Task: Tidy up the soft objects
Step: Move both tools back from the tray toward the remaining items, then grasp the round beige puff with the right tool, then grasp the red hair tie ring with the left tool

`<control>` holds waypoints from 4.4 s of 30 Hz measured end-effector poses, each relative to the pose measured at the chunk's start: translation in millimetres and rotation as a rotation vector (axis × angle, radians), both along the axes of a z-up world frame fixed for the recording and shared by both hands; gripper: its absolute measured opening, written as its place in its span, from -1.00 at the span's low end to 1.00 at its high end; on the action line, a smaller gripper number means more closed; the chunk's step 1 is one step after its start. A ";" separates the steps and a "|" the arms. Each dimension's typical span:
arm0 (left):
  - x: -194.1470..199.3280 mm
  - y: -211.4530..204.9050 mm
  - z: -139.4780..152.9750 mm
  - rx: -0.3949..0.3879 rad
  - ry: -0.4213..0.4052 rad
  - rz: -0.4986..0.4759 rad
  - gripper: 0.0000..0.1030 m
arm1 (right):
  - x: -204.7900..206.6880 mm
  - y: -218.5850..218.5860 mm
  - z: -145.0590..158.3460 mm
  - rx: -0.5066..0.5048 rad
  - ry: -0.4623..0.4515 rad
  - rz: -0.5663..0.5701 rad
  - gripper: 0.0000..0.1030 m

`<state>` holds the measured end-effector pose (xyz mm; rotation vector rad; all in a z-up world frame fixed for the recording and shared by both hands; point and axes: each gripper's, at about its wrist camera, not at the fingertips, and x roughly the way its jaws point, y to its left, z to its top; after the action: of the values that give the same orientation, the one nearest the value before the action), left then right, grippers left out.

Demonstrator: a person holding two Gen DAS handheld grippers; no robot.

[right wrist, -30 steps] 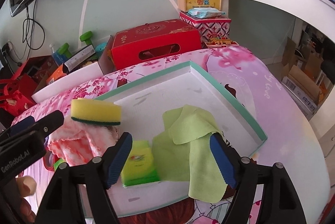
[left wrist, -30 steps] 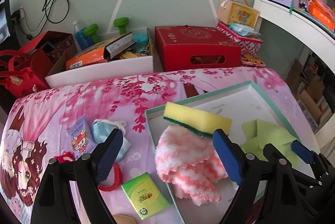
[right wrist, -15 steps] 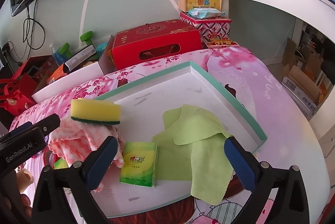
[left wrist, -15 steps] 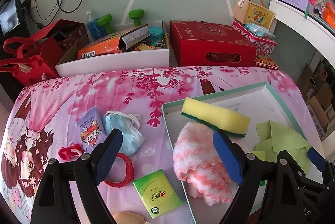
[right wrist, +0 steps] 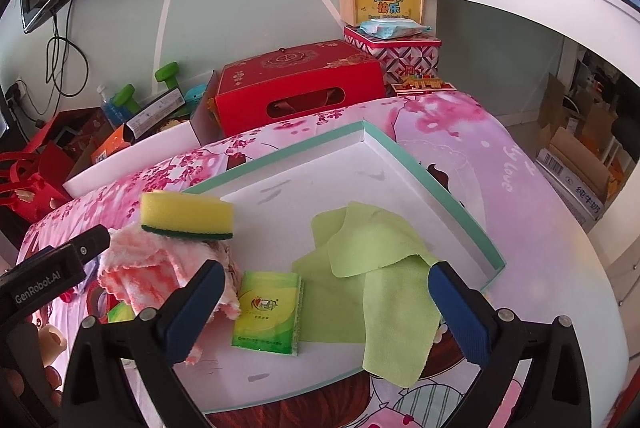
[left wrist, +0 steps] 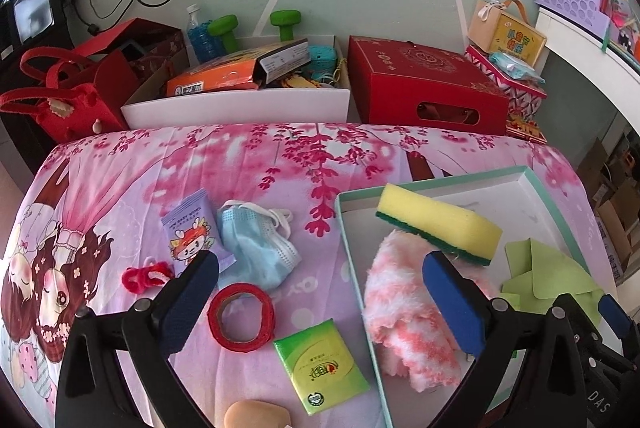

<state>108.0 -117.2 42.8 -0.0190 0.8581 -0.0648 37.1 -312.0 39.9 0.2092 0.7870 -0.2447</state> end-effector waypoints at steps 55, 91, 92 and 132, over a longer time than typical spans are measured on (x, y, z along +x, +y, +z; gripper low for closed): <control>-50.9 206.8 -50.9 -0.081 0.240 0.322 0.97 | -4.6 233.2 -50.8 -0.026 0.294 0.529 0.73; -35.2 183.2 -59.5 -0.111 0.258 0.252 0.97 | 1.0 209.8 -39.6 0.024 0.233 0.497 -0.04; -34.5 182.0 -59.1 -0.122 0.255 0.247 0.97 | 0.5 209.2 -37.5 0.019 0.226 0.494 -0.04; 6.6 85.4 -83.5 -0.060 0.220 0.059 -0.74 | -10.0 107.6 2.8 0.104 0.086 0.291 -0.06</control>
<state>114.7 -31.8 -40.7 -0.1098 1.0742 -0.0333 27.2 -204.4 42.7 0.1801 0.9052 0.0625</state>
